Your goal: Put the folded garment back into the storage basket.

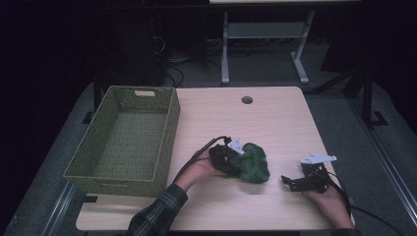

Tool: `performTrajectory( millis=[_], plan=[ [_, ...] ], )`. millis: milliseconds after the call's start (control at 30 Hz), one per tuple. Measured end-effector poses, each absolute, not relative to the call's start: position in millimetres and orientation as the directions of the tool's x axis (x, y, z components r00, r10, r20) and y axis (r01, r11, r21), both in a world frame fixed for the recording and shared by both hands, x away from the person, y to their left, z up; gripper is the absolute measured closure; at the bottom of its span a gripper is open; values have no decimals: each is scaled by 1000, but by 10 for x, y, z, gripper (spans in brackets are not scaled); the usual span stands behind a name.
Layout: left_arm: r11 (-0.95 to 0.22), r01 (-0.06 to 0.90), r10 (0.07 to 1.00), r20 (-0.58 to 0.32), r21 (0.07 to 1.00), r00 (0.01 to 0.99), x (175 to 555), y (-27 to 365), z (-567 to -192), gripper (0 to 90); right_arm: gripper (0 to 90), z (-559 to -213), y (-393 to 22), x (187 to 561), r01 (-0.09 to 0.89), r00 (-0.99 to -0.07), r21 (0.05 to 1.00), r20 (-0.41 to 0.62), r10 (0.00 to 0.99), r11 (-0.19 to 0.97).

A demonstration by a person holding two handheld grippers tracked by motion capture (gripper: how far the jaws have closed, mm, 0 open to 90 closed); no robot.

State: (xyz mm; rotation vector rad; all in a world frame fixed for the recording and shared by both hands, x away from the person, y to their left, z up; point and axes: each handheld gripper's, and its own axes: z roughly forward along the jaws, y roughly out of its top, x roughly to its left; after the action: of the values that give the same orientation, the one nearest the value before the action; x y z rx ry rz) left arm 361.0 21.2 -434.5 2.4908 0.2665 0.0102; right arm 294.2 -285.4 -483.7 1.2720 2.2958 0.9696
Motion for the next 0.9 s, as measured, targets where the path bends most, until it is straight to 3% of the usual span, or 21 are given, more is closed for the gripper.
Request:
performTrajectory(
  millis=[900],
  plan=[
    [-734,268,317,-34,624,948,3611,743,-3659,679,13,-4838,-2845,2940,617,-527,701,29,850,358]
  ],
)
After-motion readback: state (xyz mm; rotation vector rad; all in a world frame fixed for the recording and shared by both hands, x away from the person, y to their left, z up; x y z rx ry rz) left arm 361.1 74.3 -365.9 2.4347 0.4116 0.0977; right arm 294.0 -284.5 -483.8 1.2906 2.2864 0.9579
